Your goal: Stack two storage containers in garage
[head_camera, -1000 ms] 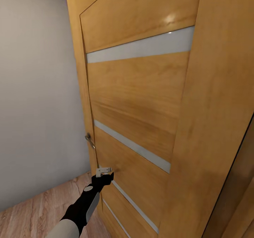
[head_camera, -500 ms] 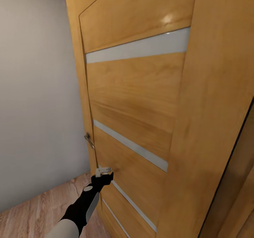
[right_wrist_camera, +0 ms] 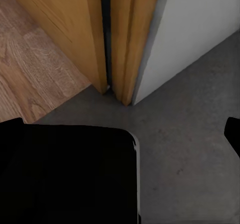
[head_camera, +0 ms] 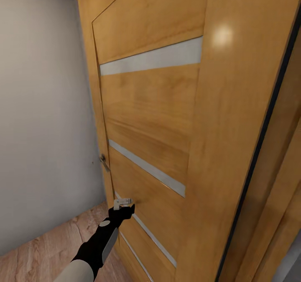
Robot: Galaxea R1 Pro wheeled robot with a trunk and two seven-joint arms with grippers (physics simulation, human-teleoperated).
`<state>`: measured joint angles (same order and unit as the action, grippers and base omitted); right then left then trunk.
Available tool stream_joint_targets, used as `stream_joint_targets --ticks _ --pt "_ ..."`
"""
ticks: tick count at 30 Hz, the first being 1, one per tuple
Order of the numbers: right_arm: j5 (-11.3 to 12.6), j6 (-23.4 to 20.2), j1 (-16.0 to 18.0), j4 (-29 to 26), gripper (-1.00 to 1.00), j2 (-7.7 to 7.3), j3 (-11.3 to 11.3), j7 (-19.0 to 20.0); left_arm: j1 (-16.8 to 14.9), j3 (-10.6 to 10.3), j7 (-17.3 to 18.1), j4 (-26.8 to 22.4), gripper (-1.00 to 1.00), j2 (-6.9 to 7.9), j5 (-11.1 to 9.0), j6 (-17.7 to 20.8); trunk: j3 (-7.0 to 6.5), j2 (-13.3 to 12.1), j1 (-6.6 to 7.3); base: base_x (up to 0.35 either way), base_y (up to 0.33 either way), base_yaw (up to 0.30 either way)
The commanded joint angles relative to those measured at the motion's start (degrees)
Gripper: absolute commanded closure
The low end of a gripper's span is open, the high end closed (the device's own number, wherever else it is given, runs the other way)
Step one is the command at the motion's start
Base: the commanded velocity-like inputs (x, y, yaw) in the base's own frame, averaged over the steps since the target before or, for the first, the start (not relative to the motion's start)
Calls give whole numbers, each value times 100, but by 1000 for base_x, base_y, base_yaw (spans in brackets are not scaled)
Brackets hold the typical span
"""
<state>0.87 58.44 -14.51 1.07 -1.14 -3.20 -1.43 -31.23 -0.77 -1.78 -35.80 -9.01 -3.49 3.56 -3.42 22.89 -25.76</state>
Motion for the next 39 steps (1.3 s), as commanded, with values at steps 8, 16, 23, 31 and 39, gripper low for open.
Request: stream_joint_targets --ticks 8,16,23,31,39 --pt "10 12 1 7 -100 -1 -32 -15 3 -28 9 -10 -100 -4 -73 30 0 2 -2 0 0 -6" --pt "10 22 1 7 -100 -3 -32 -8 3 -28 8 -11 -100 -4 -73 30 0 2 -2 0 0 0" --pt "10 35 1 11 -100 0 -32 -14 3 -28 11 -12 -100 -4 -73 30 0 2 -2 0 0 0" --pt "10 36 1 16 -100 -2 -32 -8 3 -28 10 -12 -100 -4 -73 30 0 2 -2 0 0 0" --pt "10 41 1 16 -100 -2 -32 -7 3 -28 11 -10 -100 -3 -73 30 0 2 -2 0 0 0"
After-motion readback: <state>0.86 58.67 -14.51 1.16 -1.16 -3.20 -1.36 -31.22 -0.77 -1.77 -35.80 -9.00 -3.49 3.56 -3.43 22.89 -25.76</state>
